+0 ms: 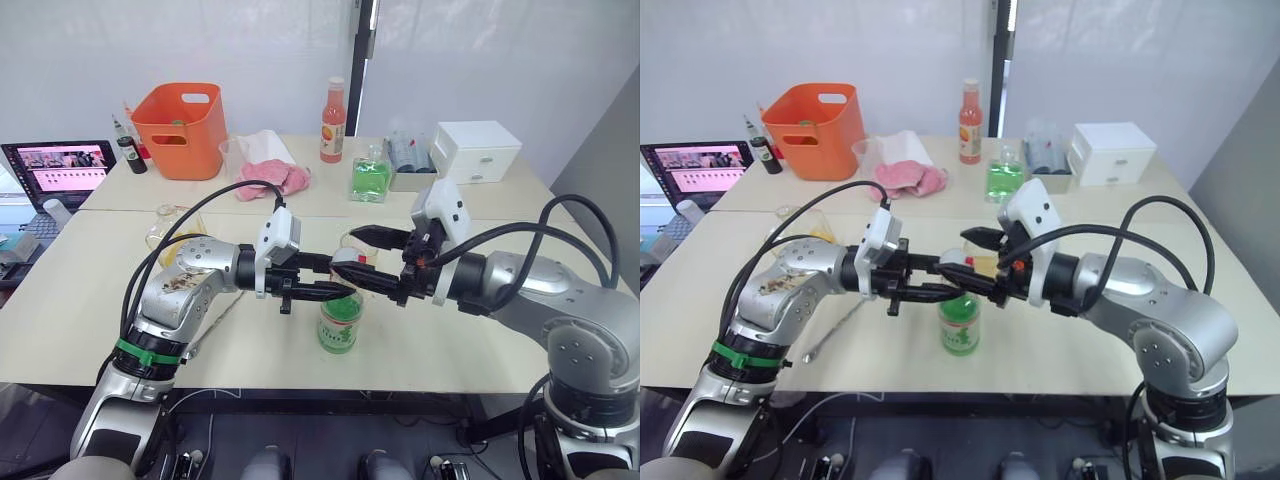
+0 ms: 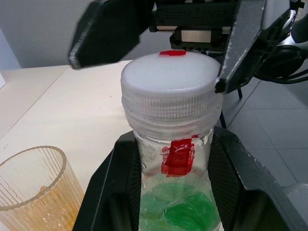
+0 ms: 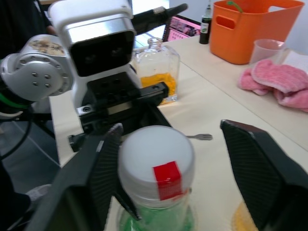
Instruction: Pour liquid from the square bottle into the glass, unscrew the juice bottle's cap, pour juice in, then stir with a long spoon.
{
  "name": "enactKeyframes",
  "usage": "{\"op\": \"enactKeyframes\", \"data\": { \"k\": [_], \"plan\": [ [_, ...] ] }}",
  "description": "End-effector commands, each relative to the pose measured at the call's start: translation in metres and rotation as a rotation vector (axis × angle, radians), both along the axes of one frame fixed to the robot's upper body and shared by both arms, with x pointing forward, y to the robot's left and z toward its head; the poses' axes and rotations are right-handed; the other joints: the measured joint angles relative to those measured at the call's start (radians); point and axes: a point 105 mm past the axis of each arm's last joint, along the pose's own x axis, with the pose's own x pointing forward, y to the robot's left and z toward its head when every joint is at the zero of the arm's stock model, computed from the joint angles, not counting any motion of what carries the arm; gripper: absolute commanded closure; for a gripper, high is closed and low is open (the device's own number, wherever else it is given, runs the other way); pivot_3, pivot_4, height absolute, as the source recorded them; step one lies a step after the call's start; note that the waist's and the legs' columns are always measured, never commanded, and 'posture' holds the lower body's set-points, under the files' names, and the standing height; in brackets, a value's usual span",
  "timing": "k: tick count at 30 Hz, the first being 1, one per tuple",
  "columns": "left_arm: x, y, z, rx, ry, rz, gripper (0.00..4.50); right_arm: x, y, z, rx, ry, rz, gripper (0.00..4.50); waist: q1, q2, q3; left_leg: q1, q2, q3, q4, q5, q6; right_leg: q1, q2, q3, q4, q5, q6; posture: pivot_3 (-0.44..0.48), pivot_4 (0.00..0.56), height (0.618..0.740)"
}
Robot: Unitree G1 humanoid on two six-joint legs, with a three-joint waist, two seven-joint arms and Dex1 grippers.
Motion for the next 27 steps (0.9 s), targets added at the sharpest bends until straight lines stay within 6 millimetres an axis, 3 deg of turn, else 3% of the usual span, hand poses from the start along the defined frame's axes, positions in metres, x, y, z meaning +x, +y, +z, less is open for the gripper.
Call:
{"op": "enactKeyframes", "data": {
  "k": [1,3,9,13,17,21,27],
  "plan": [
    [0.003,0.001,-0.004,0.032,-0.006,0.019,3.03,-0.001,-0.004,0.006,0.007,-0.031,-0.023,2.49,0.000,0.000,0.000,0.000,0.000,0.000,0.000,0.000,0.000,0.000,0.000,0.000,0.000,0.000,0.000,0.000,0.150,0.715],
    [0.003,0.001,-0.004,0.032,-0.006,0.021,3.03,0.000,-0.003,0.005,0.008,-0.030,-0.021,2.88,0.000,0.000,0.000,0.000,0.000,0.000,0.000,0.000,0.000,0.000,0.000,0.000,0.000,0.000,0.000,0.000,0.150,0.715],
    [0.003,0.003,-0.004,0.037,-0.006,0.029,3.03,0.002,-0.002,0.005,-0.006,-0.022,0.027,2.88,-0.001,0.000,0.000,0.000,0.000,0.000,0.000,0.000,0.000,0.000,0.000,0.000,0.000,0.000,0.000,0.000,0.150,0.715],
    [0.004,0.004,-0.005,0.041,-0.005,0.031,3.03,0.004,-0.001,0.006,-0.036,-0.016,0.173,2.88,-0.002,0.000,0.000,0.001,0.000,0.001,0.000,0.000,0.000,0.001,0.000,0.000,0.000,0.000,0.000,0.000,0.150,0.715],
    [0.002,0.005,-0.007,0.053,-0.003,0.022,3.03,0.013,-0.006,0.000,-0.122,0.062,0.488,2.88,-0.009,0.000,0.000,0.002,0.000,0.004,0.000,0.000,0.000,0.002,0.001,0.000,-0.001,0.000,0.000,0.000,0.150,0.715],
    [0.000,0.006,-0.007,0.059,-0.003,0.016,3.03,0.029,-0.002,0.018,-0.118,0.090,0.709,2.88,-0.014,0.000,0.000,0.002,0.001,0.005,0.000,0.000,0.000,0.001,0.002,0.000,-0.001,0.000,0.000,0.000,0.150,0.715],
    [-0.001,0.006,-0.008,0.062,-0.003,0.014,3.03,0.044,0.006,0.020,-0.194,0.088,0.774,2.88,-0.013,0.000,0.000,0.000,0.001,0.004,-0.001,0.000,0.000,-0.001,0.002,-0.001,0.000,0.000,0.000,0.000,0.150,0.715]
  ]
}}
